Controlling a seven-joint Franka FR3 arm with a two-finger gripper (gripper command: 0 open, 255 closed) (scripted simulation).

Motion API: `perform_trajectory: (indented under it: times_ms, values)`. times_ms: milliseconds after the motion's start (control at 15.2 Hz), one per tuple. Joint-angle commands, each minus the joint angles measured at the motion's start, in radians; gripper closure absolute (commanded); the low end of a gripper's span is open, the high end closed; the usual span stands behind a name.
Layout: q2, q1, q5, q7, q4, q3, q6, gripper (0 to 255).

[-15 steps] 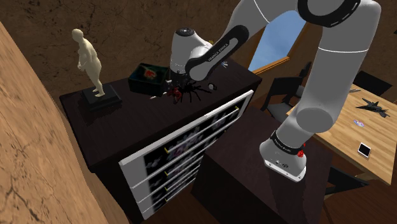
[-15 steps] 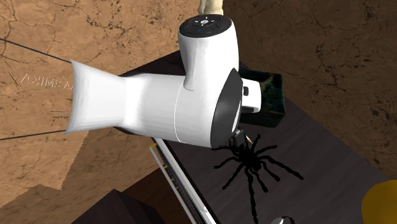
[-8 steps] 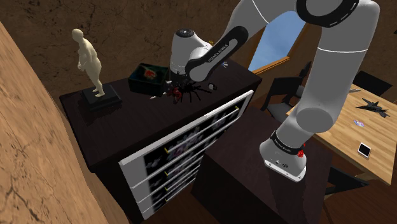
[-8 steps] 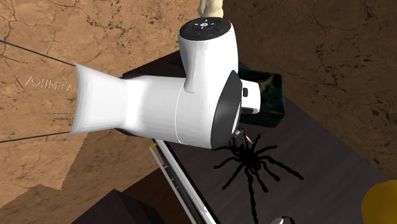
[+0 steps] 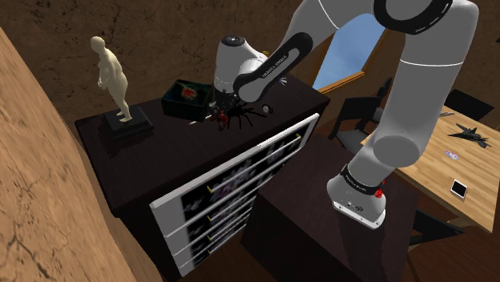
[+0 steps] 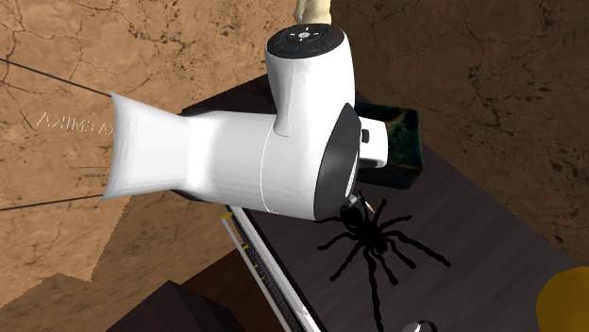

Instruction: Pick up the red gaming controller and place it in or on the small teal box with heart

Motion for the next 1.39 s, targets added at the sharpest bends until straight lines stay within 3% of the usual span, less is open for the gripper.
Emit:
perform_trajectory:
  times_ms: [0, 1320]
  values:
    - [0.002, 0.0, 0.0, -0.001, -0.002, 0.001, -0.001, 255]
    - [-0.184, -0.035, 0.149, -0.126, 0.036, 0.059, -0.209, 255]
